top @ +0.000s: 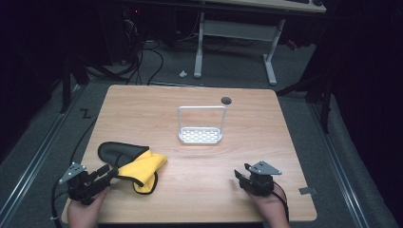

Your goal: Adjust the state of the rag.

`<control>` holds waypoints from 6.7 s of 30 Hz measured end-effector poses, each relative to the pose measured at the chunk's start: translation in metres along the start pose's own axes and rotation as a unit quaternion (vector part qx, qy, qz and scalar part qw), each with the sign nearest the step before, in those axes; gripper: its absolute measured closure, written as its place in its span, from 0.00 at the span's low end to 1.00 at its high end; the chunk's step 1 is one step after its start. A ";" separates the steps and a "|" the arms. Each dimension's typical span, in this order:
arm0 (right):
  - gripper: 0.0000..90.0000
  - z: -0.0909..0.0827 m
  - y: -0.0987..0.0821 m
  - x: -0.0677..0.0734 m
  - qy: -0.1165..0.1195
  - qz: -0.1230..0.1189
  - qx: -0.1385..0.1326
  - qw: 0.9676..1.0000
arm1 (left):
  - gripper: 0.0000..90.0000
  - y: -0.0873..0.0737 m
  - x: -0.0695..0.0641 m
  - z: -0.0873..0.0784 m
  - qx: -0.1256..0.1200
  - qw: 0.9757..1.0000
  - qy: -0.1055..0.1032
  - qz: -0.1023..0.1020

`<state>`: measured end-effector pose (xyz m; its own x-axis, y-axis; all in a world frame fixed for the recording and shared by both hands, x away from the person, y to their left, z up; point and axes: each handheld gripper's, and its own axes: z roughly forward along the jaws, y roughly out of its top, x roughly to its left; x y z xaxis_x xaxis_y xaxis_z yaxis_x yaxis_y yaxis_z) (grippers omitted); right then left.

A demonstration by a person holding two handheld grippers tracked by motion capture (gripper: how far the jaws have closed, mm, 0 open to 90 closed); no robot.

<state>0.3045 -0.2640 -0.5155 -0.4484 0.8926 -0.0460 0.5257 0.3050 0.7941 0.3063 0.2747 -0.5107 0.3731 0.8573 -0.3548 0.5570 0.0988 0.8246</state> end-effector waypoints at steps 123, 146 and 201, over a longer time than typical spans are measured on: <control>0.94 0.002 0.027 0.096 0.080 -0.096 -0.033 0.992 | 0.60 -0.024 -0.110 0.080 0.140 0.974 -0.085 0.157; 0.95 -0.001 0.008 0.013 -0.003 0.004 -0.009 1.000 | 0.66 -0.017 -0.089 0.086 0.132 0.974 -0.016 0.184; 0.87 0.000 0.002 0.004 -0.031 0.021 0.011 0.999 | 0.70 -0.010 -0.084 0.070 0.145 0.975 -0.013 0.166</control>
<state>0.3038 -0.2596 -0.5146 -0.3799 0.9236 -0.0505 0.5595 0.2729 0.7826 0.3210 0.1660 -0.5199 0.5847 0.8047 -0.1034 0.5870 -0.3316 0.7385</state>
